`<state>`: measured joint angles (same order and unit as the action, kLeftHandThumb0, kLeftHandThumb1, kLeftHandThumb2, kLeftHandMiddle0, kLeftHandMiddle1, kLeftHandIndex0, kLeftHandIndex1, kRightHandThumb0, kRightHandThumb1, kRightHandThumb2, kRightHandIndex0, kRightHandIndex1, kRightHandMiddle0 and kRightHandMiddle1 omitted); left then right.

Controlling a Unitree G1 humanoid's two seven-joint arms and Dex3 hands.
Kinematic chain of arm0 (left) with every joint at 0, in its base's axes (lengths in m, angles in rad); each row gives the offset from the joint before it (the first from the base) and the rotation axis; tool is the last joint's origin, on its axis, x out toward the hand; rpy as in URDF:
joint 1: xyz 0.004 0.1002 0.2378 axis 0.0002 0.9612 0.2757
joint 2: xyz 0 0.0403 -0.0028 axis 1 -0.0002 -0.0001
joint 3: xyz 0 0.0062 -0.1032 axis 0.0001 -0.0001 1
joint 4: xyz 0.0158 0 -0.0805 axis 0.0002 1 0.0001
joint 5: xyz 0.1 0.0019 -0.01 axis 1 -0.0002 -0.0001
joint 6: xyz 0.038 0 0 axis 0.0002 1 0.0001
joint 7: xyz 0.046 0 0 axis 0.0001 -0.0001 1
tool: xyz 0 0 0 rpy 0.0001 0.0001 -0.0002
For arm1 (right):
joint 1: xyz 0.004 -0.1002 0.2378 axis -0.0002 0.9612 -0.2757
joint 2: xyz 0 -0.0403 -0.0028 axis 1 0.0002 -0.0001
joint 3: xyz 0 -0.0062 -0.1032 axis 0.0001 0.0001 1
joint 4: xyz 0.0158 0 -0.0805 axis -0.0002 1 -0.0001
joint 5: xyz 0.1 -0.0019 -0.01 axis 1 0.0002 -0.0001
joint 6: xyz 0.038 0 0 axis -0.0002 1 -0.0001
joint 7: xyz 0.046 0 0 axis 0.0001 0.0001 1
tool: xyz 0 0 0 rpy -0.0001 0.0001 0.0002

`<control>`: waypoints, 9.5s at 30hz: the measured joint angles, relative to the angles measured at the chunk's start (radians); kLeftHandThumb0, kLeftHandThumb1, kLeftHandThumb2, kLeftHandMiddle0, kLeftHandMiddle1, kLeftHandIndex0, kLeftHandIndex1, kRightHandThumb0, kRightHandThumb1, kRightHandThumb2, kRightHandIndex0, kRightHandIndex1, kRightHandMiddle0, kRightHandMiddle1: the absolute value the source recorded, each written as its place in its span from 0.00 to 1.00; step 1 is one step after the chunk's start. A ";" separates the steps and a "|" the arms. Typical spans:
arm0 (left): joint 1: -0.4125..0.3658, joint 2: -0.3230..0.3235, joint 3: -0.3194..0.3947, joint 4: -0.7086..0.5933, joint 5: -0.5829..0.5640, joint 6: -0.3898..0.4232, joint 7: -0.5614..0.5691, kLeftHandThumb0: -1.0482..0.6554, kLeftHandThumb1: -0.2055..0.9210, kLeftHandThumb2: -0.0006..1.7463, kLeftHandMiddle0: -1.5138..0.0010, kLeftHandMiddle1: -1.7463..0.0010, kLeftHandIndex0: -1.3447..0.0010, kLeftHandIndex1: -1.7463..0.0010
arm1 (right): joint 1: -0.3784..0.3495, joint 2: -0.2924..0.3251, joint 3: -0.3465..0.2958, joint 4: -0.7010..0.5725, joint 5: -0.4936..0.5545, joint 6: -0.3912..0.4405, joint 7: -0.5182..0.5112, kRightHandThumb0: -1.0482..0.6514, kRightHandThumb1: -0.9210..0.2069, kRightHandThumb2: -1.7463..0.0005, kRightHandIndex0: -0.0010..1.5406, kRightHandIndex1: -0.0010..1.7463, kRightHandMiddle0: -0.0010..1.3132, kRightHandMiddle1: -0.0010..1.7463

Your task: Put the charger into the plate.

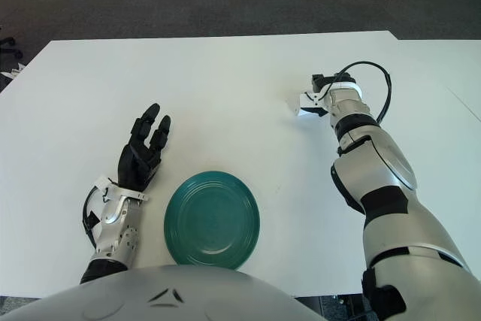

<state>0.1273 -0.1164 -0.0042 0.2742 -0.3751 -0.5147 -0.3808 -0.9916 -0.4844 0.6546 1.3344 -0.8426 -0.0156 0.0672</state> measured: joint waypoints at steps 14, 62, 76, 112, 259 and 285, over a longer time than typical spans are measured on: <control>-0.004 -0.001 0.007 0.006 -0.006 0.000 -0.005 0.01 1.00 0.65 0.85 1.00 1.00 0.68 | 0.033 0.039 0.050 -0.061 -0.018 -0.075 -0.035 0.00 0.00 0.54 0.17 0.01 0.00 0.31; -0.051 -0.004 0.047 0.057 -0.029 -0.098 -0.117 0.00 1.00 0.65 0.85 1.00 1.00 0.65 | 0.035 -0.029 0.233 0.000 -0.204 -0.337 -0.307 0.03 0.00 0.55 0.16 0.00 0.00 0.21; -0.051 -0.004 0.055 0.057 -0.050 -0.098 -0.137 0.00 1.00 0.65 0.85 1.00 1.00 0.65 | 0.035 -0.040 0.233 0.002 -0.203 -0.340 -0.308 0.02 0.00 0.57 0.17 0.01 0.00 0.20; -0.100 -0.006 0.100 0.107 -0.048 -0.098 -0.193 0.04 1.00 0.68 0.92 1.00 1.00 0.76 | 0.026 -0.047 0.157 0.003 -0.159 -0.350 -0.269 0.02 0.00 0.54 0.14 0.00 0.00 0.26; 0.543 -0.014 -0.337 -0.311 -0.015 -0.123 0.054 0.01 1.00 0.60 0.94 1.00 1.00 0.78 | 0.166 -0.254 0.080 -0.136 -0.049 -0.402 -0.088 0.02 0.00 0.55 0.19 0.00 0.00 0.27; 0.535 -0.013 -0.328 -0.336 -0.054 -0.039 0.085 0.02 1.00 0.59 0.91 0.99 1.00 0.74 | 0.166 -0.248 0.075 -0.142 -0.046 -0.368 -0.056 0.01 0.00 0.55 0.16 0.00 0.00 0.24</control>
<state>0.6624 -0.1291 -0.3326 -0.0616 -0.4286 -0.5533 -0.2962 -0.8255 -0.7328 0.7299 1.1926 -0.8891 -0.3833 0.0115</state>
